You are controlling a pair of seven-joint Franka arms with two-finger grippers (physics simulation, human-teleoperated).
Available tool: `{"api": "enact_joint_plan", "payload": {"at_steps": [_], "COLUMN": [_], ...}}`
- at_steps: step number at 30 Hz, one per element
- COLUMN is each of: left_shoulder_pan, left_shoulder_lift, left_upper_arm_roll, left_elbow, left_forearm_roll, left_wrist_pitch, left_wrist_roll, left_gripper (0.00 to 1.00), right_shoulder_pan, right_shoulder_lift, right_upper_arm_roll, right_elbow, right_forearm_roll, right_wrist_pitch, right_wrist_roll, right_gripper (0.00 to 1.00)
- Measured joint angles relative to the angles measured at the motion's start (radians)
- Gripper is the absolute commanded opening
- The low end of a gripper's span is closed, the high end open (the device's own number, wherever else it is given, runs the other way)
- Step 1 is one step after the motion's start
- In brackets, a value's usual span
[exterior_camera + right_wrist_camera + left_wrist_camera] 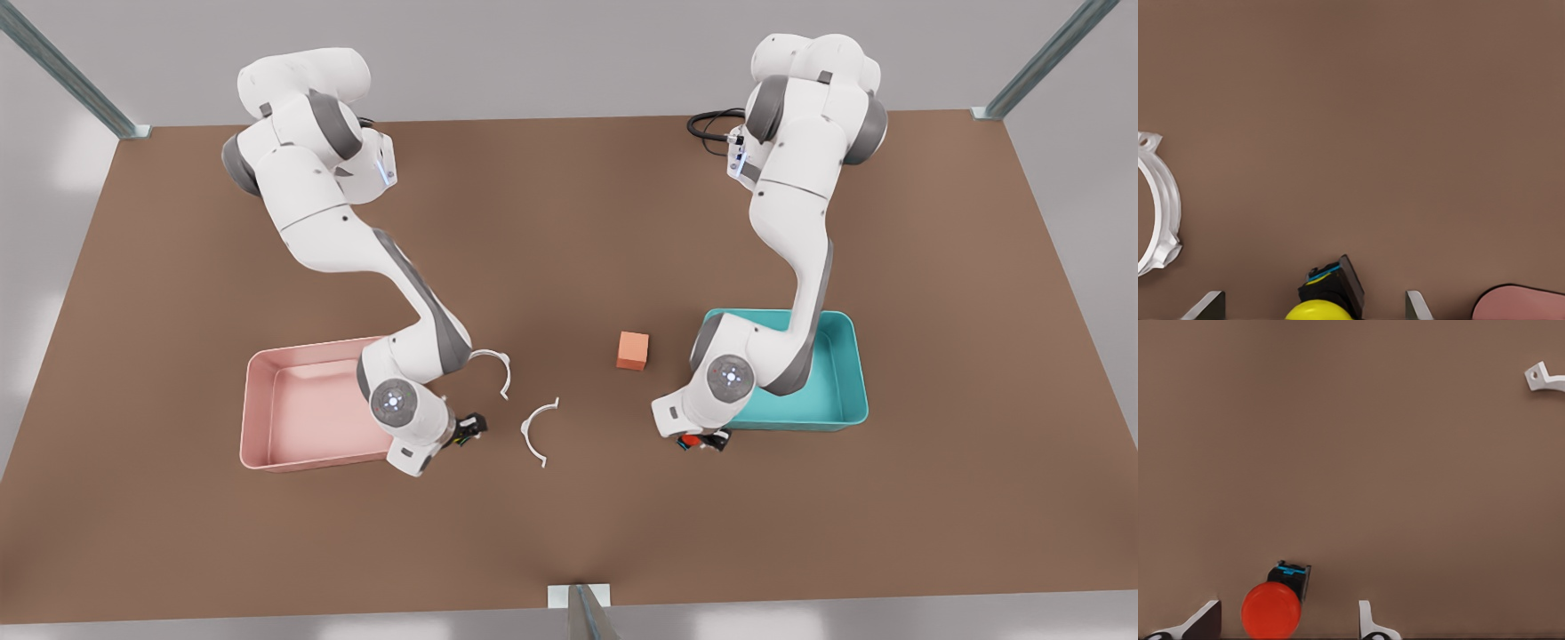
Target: Place the red button in the blue storage box with the left arm, and place the yellow button in the pink storage box with the right arm
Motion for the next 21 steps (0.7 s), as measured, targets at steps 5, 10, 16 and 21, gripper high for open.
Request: {"api": "enact_joint_plan", "payload": {"at_steps": [5, 10, 16, 21], "left_shoulder_pan": [0.003, 0.004, 0.004, 0.004], "left_shoulder_lift": [0.011, 0.041, 0.048, 0.05], "left_upper_arm_roll": [0.0, 0.0, 0.002, 0.003], "left_elbow": [-0.045, -0.035, -0.024, -0.019], "left_forearm_roll": [-0.001, 0.001, 0.004, 0.006], "left_wrist_pitch": [-0.002, 0.004, 0.03, 0.048], "left_wrist_roll": [0.02, 0.036, 0.05, 0.06], "left_gripper": [1.0, 1.0, 1.0, 0.71], "right_shoulder_pan": [-0.003, -0.001, -0.008, -0.009], "right_shoulder_lift": [0.0, -0.002, -0.002, 0.0], "right_upper_arm_roll": [0.002, 0.008, 0.009, 0.009], "right_elbow": [-0.038, -0.062, -0.079, -0.082], "right_forearm_roll": [0.006, 0.007, 0.006, 0.003], "right_wrist_pitch": [0.01, 0.009, -0.005, -0.001], "right_wrist_roll": [0.011, 0.018, 0.021, 0.023], "right_gripper": [1.0, 1.0, 1.0, 1.0]}}
